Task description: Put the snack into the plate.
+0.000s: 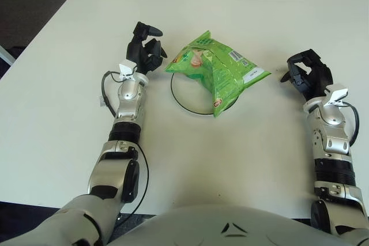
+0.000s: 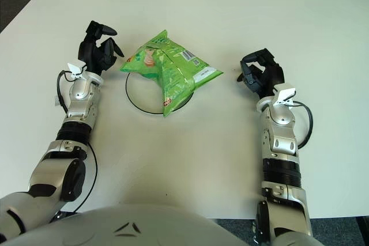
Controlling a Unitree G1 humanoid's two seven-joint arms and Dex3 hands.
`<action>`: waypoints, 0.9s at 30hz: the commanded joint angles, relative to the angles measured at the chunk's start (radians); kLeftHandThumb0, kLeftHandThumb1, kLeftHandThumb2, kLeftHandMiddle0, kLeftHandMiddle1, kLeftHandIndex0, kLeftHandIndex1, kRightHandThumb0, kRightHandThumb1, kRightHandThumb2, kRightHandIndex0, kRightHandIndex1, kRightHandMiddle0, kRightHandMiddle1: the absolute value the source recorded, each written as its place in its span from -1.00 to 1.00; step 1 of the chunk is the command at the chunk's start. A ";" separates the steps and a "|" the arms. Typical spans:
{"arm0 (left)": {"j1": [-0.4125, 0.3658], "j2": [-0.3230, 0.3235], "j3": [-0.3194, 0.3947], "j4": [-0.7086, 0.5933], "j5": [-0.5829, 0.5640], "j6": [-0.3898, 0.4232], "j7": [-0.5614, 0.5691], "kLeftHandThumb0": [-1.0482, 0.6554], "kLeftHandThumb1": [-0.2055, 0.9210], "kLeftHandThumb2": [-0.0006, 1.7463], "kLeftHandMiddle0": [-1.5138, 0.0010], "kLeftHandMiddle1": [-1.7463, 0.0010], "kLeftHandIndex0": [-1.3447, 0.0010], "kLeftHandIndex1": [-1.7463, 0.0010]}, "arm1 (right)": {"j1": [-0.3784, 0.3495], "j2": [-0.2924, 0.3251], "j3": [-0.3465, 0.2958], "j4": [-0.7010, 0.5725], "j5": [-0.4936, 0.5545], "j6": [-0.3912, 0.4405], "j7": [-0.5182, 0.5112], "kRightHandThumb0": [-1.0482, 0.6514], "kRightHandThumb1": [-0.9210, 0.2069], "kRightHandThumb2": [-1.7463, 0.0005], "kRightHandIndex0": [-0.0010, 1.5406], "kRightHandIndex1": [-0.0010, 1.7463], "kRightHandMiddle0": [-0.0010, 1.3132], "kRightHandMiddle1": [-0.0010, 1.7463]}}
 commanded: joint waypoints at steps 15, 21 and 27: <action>0.276 -0.062 -0.009 -0.101 0.061 0.065 0.121 -0.20 0.67 -0.12 -0.09 -1.00 0.53 -1.00 | 0.100 0.065 -0.040 0.063 0.001 -0.075 -0.017 -0.19 -1.00 0.64 0.00 0.68 -0.36 0.74; 0.292 -0.080 -0.032 -0.155 0.069 0.103 0.136 -0.21 0.66 -0.12 -0.09 -1.00 0.53 -1.00 | 0.086 0.064 -0.043 0.045 -0.008 -0.090 -0.033 -0.18 -1.00 0.63 -0.01 0.66 -0.37 0.75; 0.304 -0.091 -0.052 -0.202 0.079 0.137 0.152 -0.21 0.66 -0.11 -0.09 -1.00 0.52 -1.00 | 0.039 0.056 -0.035 0.025 -0.016 -0.044 -0.062 -0.18 -1.00 0.62 -0.02 0.67 -0.39 0.76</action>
